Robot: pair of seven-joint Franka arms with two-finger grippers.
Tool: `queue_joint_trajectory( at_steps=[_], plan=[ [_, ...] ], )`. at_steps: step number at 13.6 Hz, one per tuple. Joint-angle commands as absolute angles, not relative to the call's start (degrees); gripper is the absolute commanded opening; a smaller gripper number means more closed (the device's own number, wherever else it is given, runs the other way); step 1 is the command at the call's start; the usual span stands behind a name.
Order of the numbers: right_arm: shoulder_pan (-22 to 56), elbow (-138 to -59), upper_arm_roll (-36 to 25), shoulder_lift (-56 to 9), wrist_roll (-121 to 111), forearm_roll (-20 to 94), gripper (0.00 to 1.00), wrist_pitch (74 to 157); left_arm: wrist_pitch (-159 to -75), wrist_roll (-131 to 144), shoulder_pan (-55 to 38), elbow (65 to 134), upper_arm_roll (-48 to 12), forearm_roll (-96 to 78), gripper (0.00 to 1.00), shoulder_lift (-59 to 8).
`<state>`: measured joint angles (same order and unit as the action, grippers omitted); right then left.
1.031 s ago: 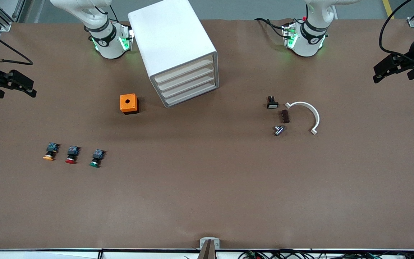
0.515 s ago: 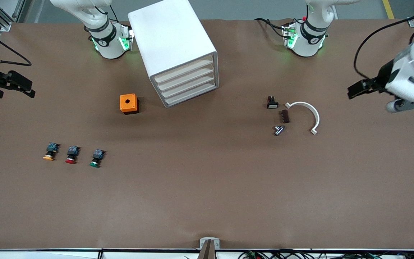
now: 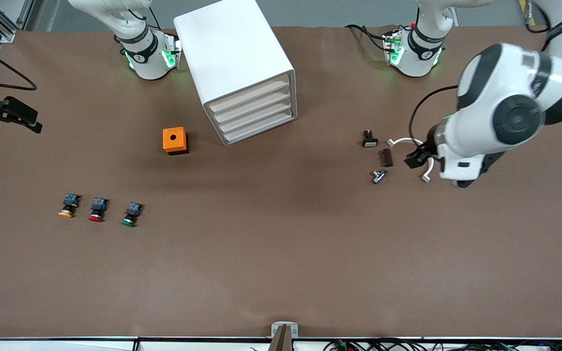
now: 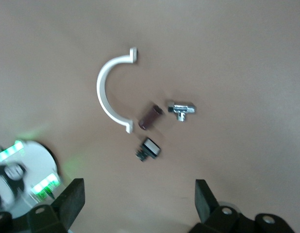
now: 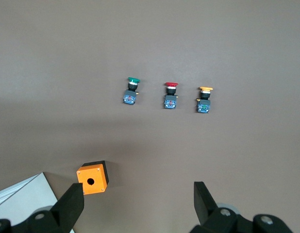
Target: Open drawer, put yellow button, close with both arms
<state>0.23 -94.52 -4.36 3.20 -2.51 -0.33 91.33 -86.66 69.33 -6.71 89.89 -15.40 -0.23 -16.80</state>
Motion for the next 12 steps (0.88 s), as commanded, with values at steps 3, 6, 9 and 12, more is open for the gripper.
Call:
queue_joint_trajectory(
  at_steps=[3, 6, 9, 12],
  plan=[
    [-2.7, -91.9, -4.0, -5.1, -2.9, -0.5, 1.00, 96.1, -85.6, 86.5, -11.2, 84.8, -15.3, -8.5, 1.00, -25.3],
    [-5.2, -91.7, -4.0, -10.8, -2.9, -0.6, 1.00, 100.4, -85.6, 100.3, -15.4, 82.6, -15.3, -9.0, 1.00, -28.3],
    [-8.9, -92.6, -4.0, -16.0, -2.9, -0.6, 1.00, 106.2, -85.5, 110.2, -18.3, 82.6, -15.3, -10.7, 1.00, -29.5],
    [-11.6, -100.2, -4.0, -17.7, -3.4, -0.6, 1.00, 116.7, -85.3, 118.9, -20.2, 82.6, -15.3, -13.8, 1.00, -30.1]
  ],
)
